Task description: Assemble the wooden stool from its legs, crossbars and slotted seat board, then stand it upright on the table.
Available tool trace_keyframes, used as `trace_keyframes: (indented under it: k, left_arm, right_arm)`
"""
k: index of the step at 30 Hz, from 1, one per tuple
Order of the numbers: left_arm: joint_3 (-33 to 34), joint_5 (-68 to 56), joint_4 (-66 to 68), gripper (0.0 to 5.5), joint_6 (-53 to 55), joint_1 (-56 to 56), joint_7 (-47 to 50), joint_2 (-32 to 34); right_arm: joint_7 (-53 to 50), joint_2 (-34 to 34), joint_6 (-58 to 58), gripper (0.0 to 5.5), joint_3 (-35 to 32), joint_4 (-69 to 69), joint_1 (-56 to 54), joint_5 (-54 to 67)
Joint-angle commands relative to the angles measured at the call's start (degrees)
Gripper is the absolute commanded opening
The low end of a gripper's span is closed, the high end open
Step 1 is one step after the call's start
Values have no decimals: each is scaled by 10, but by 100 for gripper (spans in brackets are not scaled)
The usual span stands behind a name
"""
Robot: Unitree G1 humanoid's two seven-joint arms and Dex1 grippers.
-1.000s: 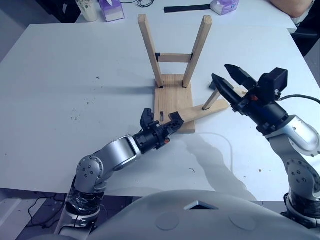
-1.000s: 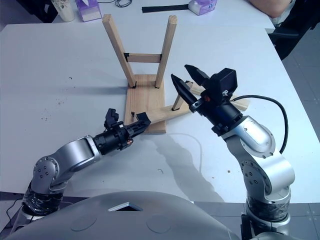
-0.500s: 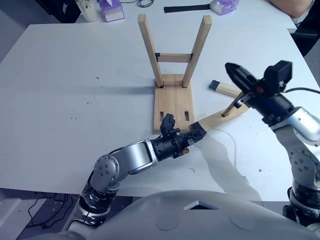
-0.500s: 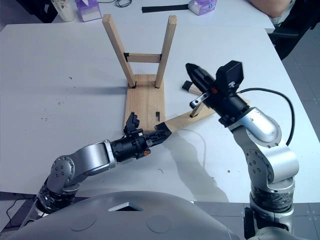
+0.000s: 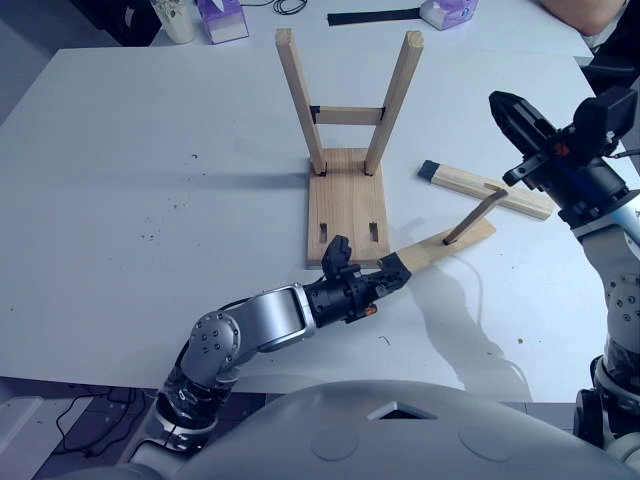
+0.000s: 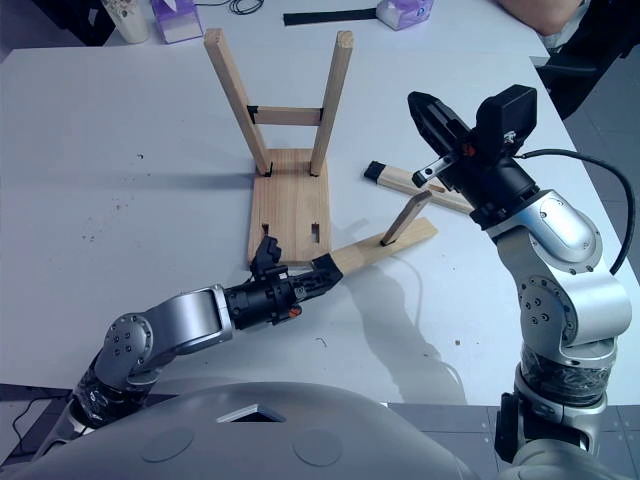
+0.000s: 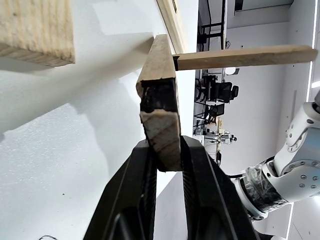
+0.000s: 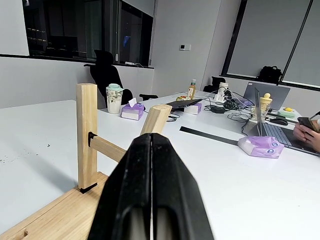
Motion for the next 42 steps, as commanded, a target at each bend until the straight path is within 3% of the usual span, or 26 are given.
trace_keyframes:
  k: [1, 3, 4, 15, 23, 30, 42]
  left_arm:
    - [-5, 19, 10, 58, 1, 4, 3, 3]
    - [-7, 25, 13, 58, 1, 6, 5, 1]
    - [-8, 27, 16, 94, 0, 8, 7, 1]
    - [-5, 28, 19, 265, 9, 7, 4, 0]
    - [8, 108, -5, 270, 47, -32, -44, 33]
    - [31, 267, -78, 270, 108, -132, -131, 113]
    - [-106, 611, -81, 270, 115, -146, -309, 118]
  right_arm:
    - [6, -6, -2, 0, -1, 7, -5, -2]
    - [9, -7, -2, 0, 0, 10, -6, -2]
    - [10, -8, -1, 0, 0, 11, -7, -2]
    - [16, -6, -2, 0, -1, 13, 6, -5]
    - [25, -9, -9, 0, -4, 25, 18, -19]
    - [21, -8, -17, 0, -10, 26, 42, -44]
    - [23, -6, -26, 0, -2, 39, 39, -71]
